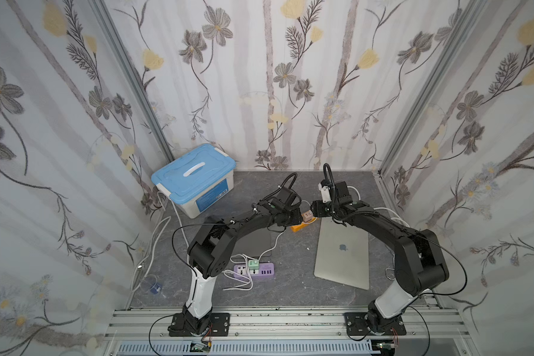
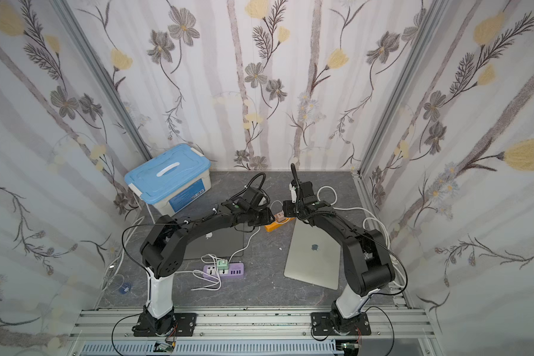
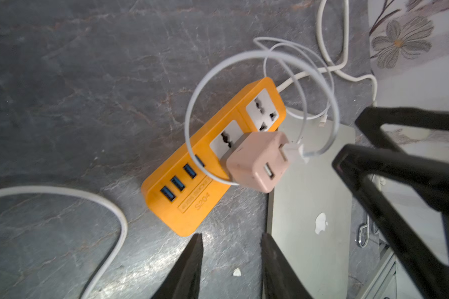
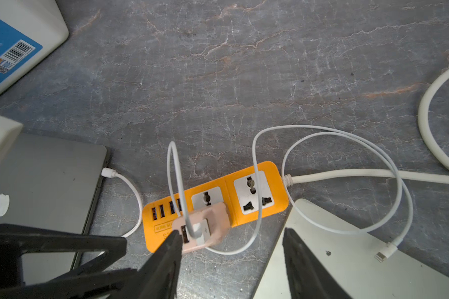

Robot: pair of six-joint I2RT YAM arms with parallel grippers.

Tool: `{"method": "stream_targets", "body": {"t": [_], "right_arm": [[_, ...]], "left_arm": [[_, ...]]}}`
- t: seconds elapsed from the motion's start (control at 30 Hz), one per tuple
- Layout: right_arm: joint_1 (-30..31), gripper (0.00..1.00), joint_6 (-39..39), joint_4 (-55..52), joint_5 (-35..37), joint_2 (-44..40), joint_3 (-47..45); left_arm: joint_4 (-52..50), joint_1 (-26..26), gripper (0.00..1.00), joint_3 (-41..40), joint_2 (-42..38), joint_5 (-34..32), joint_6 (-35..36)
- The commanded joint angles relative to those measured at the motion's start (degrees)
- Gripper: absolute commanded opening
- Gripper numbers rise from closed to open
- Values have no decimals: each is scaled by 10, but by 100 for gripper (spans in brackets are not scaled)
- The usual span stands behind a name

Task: Unplug the laptop charger
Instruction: Remove the charging cable from the plug.

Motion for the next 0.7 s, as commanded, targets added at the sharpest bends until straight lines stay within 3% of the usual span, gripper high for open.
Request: {"method": "stream_targets", "body": {"t": [0.0, 0.3, 0.67], "right_arm": [[4, 56, -10, 59, -9, -13, -12], [13, 44, -22, 68, -9, -15, -27], [21, 43, -24, 66, -3, -8, -21]], "left_arm": [[35, 0, 40, 19, 13, 2, -21], [25, 0, 40, 60, 50, -1, -40], [-3, 0, 40, 65, 66, -10, -36]]}}
